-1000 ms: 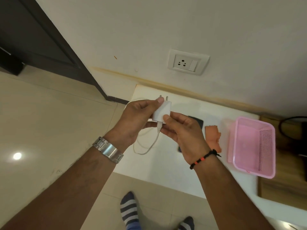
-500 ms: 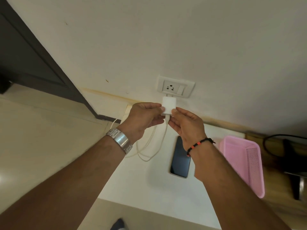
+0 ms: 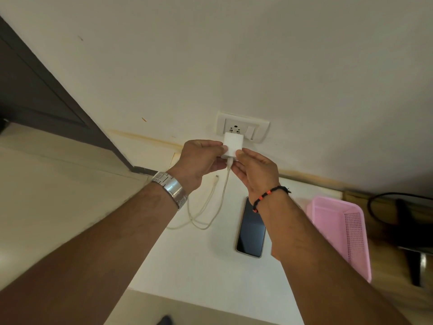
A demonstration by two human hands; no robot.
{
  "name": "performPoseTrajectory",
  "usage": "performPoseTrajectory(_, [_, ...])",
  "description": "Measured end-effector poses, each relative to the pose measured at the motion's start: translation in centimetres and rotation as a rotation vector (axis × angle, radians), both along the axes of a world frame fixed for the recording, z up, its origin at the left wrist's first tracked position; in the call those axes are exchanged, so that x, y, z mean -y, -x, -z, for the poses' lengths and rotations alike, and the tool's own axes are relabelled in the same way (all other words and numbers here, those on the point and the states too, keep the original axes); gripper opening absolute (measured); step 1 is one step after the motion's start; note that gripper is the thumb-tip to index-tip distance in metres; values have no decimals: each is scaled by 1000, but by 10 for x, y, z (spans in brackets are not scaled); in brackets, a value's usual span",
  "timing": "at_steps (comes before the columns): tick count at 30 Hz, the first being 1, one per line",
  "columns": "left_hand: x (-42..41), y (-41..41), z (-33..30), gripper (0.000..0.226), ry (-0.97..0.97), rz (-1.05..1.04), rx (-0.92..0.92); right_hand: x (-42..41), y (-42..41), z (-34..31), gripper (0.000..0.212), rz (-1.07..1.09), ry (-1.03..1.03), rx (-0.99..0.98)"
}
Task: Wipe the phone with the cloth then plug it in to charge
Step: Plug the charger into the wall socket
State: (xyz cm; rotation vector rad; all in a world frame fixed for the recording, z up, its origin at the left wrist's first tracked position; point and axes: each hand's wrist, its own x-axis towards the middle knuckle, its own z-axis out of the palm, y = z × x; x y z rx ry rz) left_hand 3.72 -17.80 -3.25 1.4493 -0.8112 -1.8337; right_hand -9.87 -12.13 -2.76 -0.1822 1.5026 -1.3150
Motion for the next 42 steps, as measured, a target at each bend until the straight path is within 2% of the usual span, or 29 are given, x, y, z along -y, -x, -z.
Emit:
performPoseTrajectory(4, [5, 4, 1, 25, 13, -34, -20, 6, -3, -3, 27, 28, 3, -35])
performPoseTrajectory(7, [13, 9, -1, 22, 22, -55, 10, 15, -5, -6, 13, 41, -27, -80])
performPoseTrajectory(11, [23, 14, -1, 23, 28, -55, 61, 27, -4, -7, 11, 63, -39, -122])
performPoseTrajectory(13, [23, 8, 2, 27, 18, -5, 21, 23, -2, -5, 10, 37, -18, -98])
performPoseTrajectory(15, [22, -2, 3, 35, 5, 69, -27, 16, 0, -4, 21, -12, 19, -48])
performPoseTrajectory(17, [24, -15, 5, 38, 19, 58, 69, 7, 3, -1, 27, -50, -8, -40])
performPoseTrajectory(21, [7, -50, 26, 20, 136, 9, 392, -29, 7, 24, 29, -49, -175, -66])
performPoseTrajectory(24, [-33, -80, 61, 17, 204, 209, 720, -74, 0, 57, 19, -29, -302, -32])
performPoseTrajectory(27, [-79, -101, 94, 12, 267, 501, 979, -113, -14, 80, 7, -143, -414, -34])
performPoseTrajectory(30, [-114, -106, 117, 15, 271, 610, 1060, -134, -33, 88, 17, -313, -433, -59])
performPoseTrajectory(35, [-120, -94, 127, 16, 466, 609, 1186, -127, -61, 79, 37, -432, -239, -110])
performPoseTrajectory(39, [-115, -83, 117, 20, 569, 798, 1342, -110, -72, 73, 17, -405, -164, -206])
performPoseTrajectory(42, [-119, -89, 96, 15, 572, 940, 1340, -99, -73, 72, 15, -408, -132, -275])
